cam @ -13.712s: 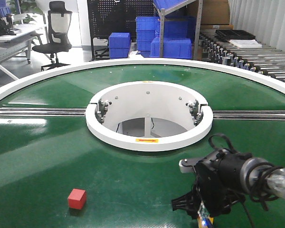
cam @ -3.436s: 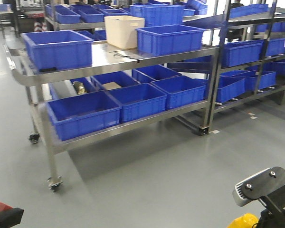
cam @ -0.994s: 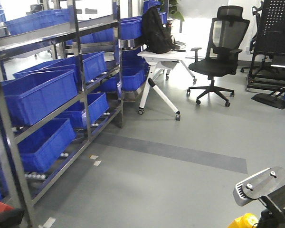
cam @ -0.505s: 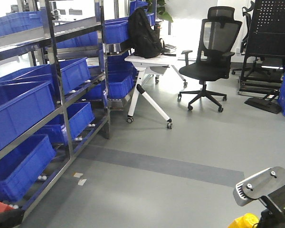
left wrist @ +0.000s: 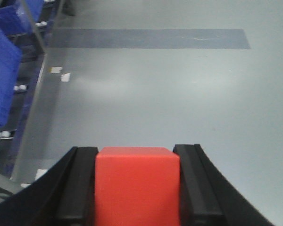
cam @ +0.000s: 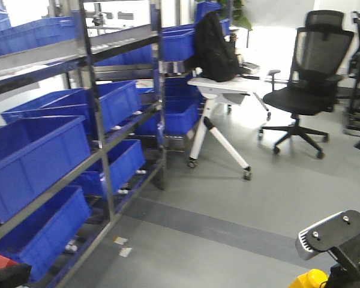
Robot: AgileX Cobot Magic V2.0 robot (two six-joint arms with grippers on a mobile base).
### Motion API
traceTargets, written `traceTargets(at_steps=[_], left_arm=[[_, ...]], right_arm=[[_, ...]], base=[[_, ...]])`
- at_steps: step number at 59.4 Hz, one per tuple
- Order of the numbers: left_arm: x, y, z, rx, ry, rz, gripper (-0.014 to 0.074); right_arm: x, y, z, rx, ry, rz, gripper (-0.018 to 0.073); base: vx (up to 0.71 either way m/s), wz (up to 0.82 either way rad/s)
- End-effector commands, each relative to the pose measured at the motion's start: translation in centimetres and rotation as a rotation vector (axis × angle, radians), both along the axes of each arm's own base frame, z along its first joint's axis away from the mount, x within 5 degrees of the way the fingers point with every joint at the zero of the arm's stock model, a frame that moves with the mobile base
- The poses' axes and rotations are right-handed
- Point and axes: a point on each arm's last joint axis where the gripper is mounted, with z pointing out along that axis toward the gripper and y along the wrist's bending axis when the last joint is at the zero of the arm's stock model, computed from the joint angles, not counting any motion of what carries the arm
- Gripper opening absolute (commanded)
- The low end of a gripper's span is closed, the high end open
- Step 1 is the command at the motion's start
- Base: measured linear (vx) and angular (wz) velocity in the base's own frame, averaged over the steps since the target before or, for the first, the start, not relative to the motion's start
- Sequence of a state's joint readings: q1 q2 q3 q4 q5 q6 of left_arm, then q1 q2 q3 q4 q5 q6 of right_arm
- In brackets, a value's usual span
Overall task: Pick red and yellow blocks into blue bin
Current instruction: 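Drive the base past the shelves to the large blue bin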
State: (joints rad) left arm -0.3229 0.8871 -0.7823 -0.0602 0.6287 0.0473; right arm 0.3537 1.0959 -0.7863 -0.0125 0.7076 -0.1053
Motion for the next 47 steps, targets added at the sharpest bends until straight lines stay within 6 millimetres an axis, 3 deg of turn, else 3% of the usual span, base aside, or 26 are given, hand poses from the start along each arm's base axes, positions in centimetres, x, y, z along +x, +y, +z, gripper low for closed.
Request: traceTargets(at_steps=[1,47], left_arm=[[0.22,-0.17,1.4,-0.039,-0.09,0.001,0.0239],[0.22,-0.17,1.4,-0.039,-0.09,0.001,0.0239]], right_arm=[[0.31,0.0,1.67,0.029,-0.105,0.001,0.0314],[0.31,0.0,1.67,0.029,-0.104,0.001,0.0314]], base=[[0.35,0.43],[0.24,0.57]])
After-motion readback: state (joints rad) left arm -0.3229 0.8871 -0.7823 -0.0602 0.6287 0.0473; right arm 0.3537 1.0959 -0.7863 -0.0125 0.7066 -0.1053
